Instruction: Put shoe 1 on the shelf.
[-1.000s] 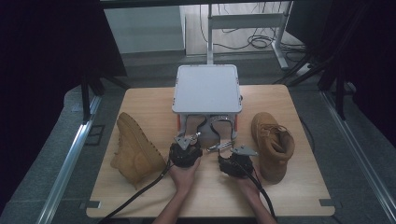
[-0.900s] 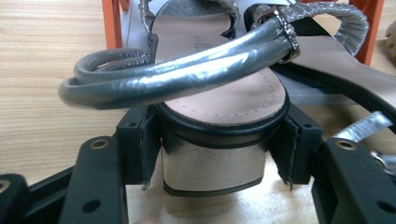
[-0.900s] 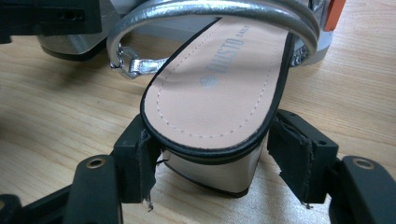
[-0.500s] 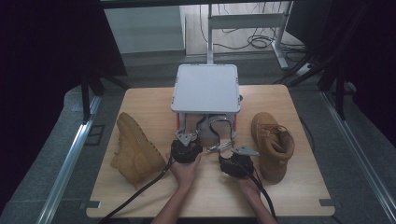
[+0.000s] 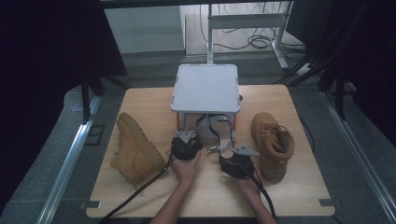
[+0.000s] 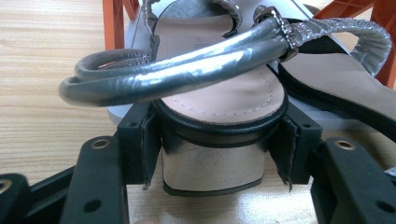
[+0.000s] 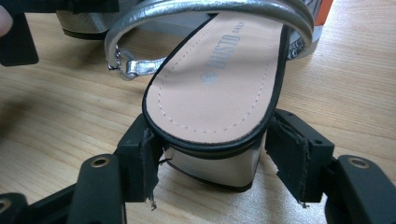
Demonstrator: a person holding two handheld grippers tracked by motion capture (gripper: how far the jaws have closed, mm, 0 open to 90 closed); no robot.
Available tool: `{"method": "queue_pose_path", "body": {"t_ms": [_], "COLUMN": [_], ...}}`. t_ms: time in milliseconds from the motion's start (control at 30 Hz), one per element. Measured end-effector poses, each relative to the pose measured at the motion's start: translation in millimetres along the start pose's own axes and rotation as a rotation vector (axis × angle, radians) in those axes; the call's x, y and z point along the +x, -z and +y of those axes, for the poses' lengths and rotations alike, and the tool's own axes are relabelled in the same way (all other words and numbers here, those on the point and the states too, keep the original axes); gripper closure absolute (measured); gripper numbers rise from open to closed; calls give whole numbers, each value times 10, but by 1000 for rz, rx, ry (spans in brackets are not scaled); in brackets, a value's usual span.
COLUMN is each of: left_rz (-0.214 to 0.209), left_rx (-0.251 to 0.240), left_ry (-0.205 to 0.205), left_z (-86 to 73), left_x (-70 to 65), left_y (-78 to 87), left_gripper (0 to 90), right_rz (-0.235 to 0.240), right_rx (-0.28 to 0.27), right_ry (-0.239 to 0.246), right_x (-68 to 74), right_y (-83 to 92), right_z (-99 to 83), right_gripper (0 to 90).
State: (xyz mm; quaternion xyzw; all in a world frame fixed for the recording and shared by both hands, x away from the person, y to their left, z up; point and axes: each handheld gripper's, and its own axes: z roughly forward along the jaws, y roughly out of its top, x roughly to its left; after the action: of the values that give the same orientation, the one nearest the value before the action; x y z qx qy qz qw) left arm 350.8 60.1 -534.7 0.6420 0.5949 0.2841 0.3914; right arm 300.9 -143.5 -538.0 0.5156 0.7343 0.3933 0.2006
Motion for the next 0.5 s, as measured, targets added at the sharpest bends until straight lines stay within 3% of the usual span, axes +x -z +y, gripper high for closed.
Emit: {"method": "queue_pose_path", "body": {"t_ms": [333, 500], "left_rz": [-13, -1], "left_rx": [28, -6], "left_ry": [-8, 4], "left_z": [-16, 41], "left_x": [16, 38], "left_y": [-19, 0], "left_gripper": [403, 406], "right_rz": [0, -1], "right_rx": [-1, -2], "right_ry": [-4, -6], "right_x": [-1, 1], "right_y": [3, 4], "right_z": [-5, -7], "right_gripper": [379, 381]}}
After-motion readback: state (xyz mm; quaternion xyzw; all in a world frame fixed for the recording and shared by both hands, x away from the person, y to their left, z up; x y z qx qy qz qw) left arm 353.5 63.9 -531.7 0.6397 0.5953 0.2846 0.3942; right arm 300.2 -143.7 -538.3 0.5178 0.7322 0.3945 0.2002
